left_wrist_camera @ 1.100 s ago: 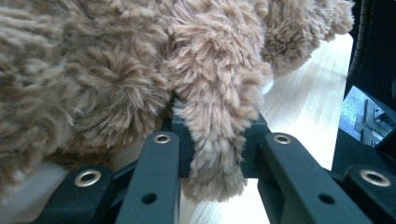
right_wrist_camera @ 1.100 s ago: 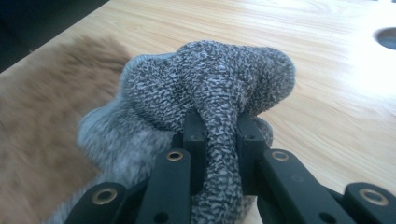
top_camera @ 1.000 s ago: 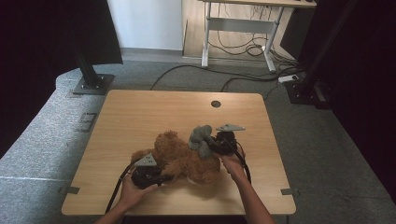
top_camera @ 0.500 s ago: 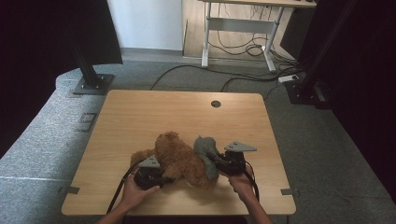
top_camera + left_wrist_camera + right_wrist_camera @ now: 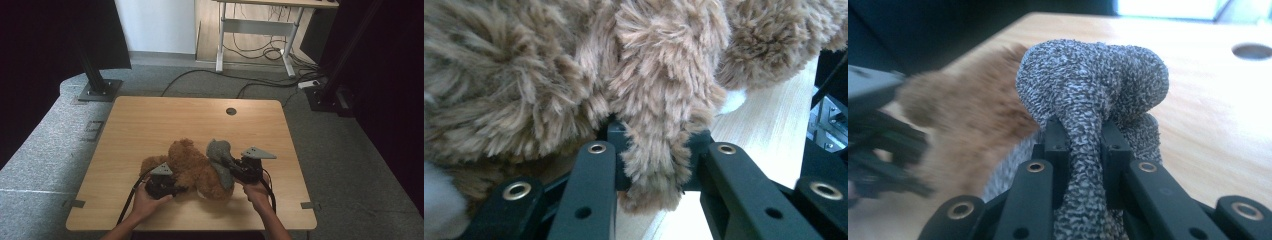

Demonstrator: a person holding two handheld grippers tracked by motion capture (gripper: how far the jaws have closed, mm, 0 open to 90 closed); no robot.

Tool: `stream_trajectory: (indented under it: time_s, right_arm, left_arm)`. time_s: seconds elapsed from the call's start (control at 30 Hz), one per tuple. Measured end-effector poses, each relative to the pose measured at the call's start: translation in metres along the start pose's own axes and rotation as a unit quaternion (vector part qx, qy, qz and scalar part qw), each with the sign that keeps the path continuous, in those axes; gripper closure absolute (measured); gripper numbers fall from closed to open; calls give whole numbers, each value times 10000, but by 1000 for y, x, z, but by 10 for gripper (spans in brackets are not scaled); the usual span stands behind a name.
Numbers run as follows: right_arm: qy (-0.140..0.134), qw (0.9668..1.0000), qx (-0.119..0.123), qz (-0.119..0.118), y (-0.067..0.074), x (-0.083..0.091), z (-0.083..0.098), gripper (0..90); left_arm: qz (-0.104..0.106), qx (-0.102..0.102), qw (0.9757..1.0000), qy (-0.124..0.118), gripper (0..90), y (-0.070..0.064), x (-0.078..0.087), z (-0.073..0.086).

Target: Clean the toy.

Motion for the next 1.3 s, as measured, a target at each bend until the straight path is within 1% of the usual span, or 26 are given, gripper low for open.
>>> stream_trajectory:
  time_s: [0.1,0.17,0.23,0.3,0.43,0.5,0.67,0.73,0.83,0.97,1.17,1.27,1.3]
  right_arm:
    - [-61,9997,132,-173,14,8,-6,786]
    - [38,9992,261,-307,25,11,-2,787]
    - [195,9985,304,-399,32,10,7,788]
    - [222,9981,152,-550,36,10,19,791]
    - [95,9968,-129,-784,42,15,34,797]
    - [85,9962,-140,-851,46,17,38,798]
    - [118,9950,-117,-987,59,16,49,805]
    - [86,9949,-106,-998,62,17,51,806]
    - [60,9949,-118,-1001,63,16,53,808]
    - [59,9955,-102,-938,60,13,51,808]
    - [28,9959,-112,-897,51,2,45,809]
    - [24,9967,-5,-813,45,-5,41,808]
    - [25,9968,-11,-799,43,-8,39,808]
  left_arm:
    - [-2,15,10000,11,735,0,0,0]
    - [-4,18,10000,26,735,0,0,0]
    - [-23,0,10000,59,736,0,0,2]
    - [-14,-2,10000,77,736,1,0,3]
    - [-9,-33,9998,176,736,-1,0,9]
    - [-18,-47,9997,219,736,-1,0,12]
    - [-23,-7,9994,360,735,0,-1,16]
    - [-27,-5,9993,384,735,0,-2,16]
    - [-27,19,9991,412,735,0,-3,16]
    - [-36,80,9990,445,733,3,-6,12]
    - [-102,154,9988,453,733,7,-14,2]
    - [-135,211,9987,434,733,11,-18,-4]
    - [-138,237,9987,428,733,13,-19,-6]
Point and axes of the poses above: each handheld gripper's, and its own axes: x roughly backward along the jaws, z roughly out of its underside, y roughly to its left, the point moved 7 cm from there along -x, roughly forward along the jaws, and after that the axes turned 13 degrees about x, right-handed, at the moved point
